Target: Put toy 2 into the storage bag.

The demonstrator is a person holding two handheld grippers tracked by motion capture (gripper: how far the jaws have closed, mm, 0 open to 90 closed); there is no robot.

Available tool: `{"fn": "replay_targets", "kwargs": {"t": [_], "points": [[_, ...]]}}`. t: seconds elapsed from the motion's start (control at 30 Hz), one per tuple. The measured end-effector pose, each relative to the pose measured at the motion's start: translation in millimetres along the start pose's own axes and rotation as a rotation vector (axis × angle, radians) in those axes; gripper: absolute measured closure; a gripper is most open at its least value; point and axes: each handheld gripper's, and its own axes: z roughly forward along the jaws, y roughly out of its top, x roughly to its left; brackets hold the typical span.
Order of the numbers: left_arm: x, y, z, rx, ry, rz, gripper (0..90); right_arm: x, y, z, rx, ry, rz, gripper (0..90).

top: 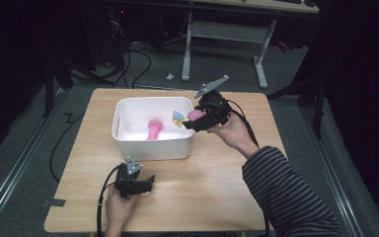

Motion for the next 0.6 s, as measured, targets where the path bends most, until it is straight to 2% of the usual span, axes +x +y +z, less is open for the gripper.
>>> {"fn": "replay_targets", "kwargs": {"t": [0.6], "points": [[0.0, 0.0, 0.0, -0.002, 0.002, -0.001, 21.2, 17.3, 29.4, 30.7, 0.020, 0.022, -0.047, 28.1]]}}
